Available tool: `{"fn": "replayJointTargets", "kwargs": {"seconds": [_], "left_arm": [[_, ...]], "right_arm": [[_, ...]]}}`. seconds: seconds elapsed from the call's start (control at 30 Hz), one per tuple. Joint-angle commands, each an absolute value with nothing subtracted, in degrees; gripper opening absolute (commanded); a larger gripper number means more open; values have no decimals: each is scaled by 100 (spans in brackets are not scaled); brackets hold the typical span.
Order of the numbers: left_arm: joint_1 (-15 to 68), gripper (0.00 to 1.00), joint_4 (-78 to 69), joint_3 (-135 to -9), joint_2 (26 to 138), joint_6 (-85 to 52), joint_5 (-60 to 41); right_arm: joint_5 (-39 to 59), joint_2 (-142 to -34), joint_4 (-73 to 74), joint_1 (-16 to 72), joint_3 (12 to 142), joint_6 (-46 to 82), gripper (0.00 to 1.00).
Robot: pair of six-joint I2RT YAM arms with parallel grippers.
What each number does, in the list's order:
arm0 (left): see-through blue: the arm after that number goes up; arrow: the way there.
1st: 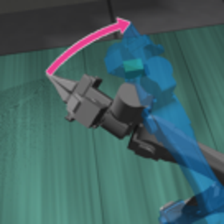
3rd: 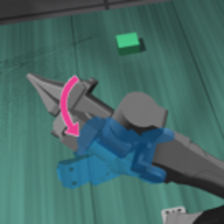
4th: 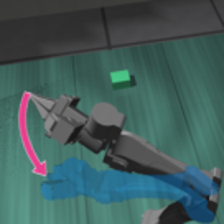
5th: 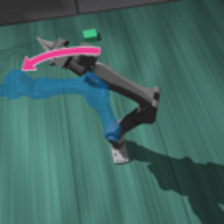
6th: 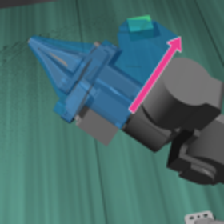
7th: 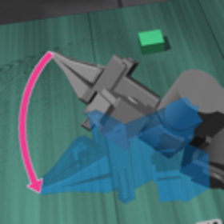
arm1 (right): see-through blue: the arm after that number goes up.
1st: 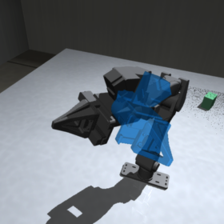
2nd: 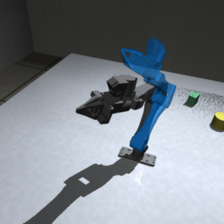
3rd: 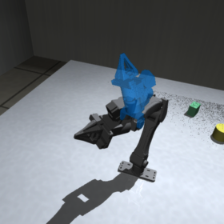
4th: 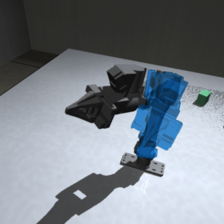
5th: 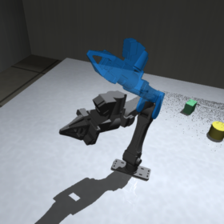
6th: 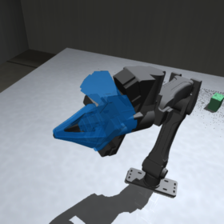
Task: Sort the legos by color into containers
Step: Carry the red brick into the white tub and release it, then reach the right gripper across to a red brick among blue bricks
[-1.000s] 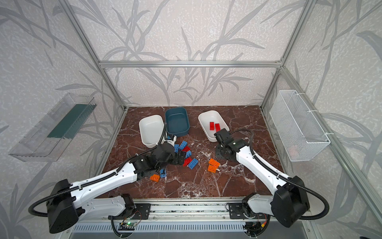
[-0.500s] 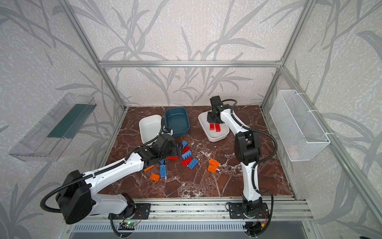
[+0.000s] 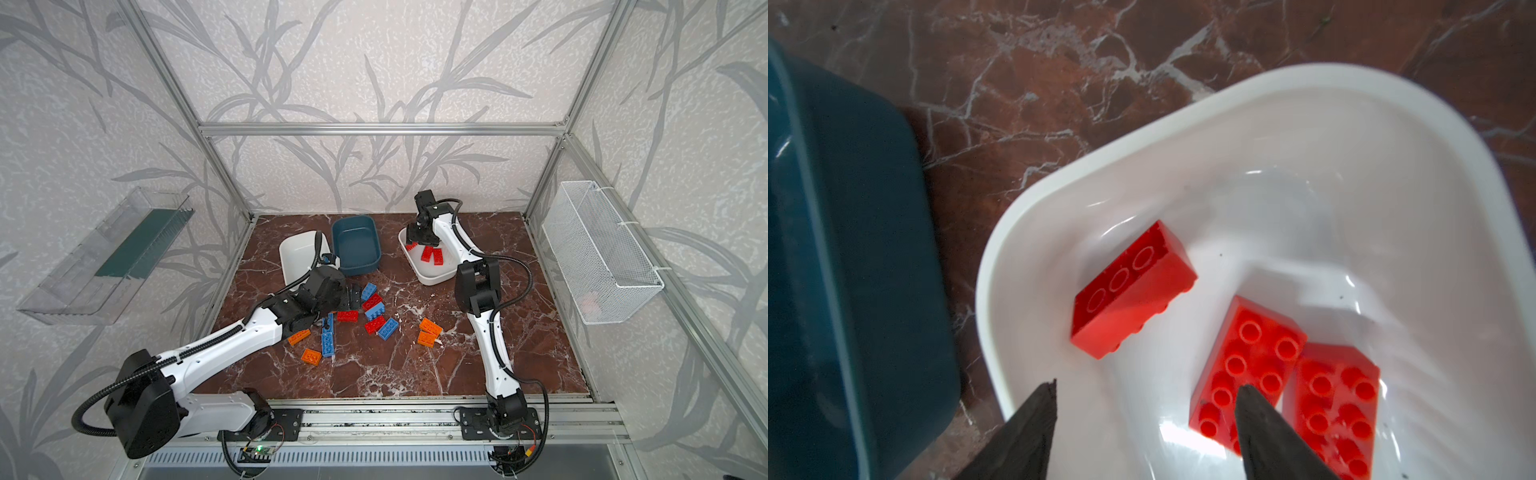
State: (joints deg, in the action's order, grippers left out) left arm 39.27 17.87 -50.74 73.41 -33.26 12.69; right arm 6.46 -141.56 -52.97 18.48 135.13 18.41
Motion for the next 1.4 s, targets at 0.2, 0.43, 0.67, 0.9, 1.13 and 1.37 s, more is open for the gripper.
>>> {"fn": "replayJointTargets", "kwargs": {"seconds": [0.2,0.43,0.67,0.9,1.13,1.37], "left_arm": [[3926,99,2274,-4676,6622,-3711,844],[3953,99,2487,-3689,5207,-4048,579],[3953,99,2863,-3152,4057,-4319,663],[3947,99,2710,-2883,3704,-4343,864],[3949,99,2587,-2997,3956,-4197,958],[3950,99,2395,-2971,4156,-4192,969]], "right_arm": [[468,-11601,-4555,2741,10675,1796,70],[719,-11139,-4194,3760,9492,1523,80],[845,-11412,-4224,4212,9459,1155,85],[475,-12150,-5039,4456,10201,170,90],[727,-12424,-4789,4456,10185,146,90],[603,-12710,-4863,4469,10389,73,90]]}}
